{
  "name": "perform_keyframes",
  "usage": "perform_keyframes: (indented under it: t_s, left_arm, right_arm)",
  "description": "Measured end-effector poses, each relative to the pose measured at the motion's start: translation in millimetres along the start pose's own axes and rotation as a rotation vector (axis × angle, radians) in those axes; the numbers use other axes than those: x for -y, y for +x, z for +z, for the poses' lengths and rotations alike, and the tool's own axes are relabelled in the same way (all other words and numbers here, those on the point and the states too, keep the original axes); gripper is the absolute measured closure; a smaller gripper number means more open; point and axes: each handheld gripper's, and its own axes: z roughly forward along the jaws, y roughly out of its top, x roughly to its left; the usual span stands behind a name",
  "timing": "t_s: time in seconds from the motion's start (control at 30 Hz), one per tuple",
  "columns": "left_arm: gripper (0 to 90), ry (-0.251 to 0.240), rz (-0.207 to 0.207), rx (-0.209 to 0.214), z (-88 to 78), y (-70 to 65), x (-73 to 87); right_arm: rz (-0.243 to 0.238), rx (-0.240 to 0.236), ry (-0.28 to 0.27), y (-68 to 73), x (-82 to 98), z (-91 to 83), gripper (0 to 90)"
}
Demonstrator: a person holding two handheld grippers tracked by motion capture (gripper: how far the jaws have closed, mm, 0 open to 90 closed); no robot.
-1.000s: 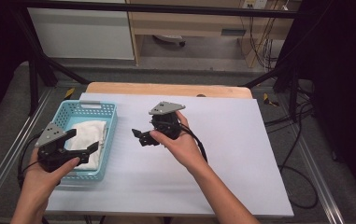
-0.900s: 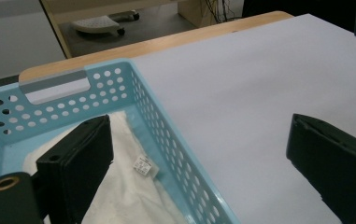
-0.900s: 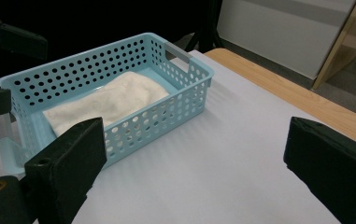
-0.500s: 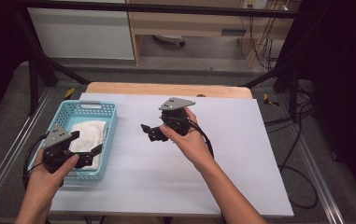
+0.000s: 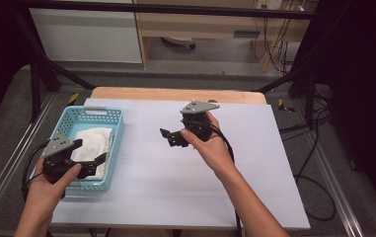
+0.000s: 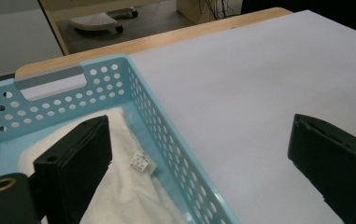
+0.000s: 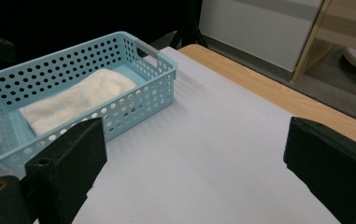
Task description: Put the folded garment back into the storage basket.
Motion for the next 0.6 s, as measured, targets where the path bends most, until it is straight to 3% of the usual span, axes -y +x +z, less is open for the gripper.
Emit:
perform_keyframes:
  t_s: [0.6]
  left_arm:
    - [6.1,0.019,-0.007,0.003,2.8,2.0,3.7]
  right_arm:
    - [0.055,0.053,-0.032,-30.0,10.3,-30.2,5.6]
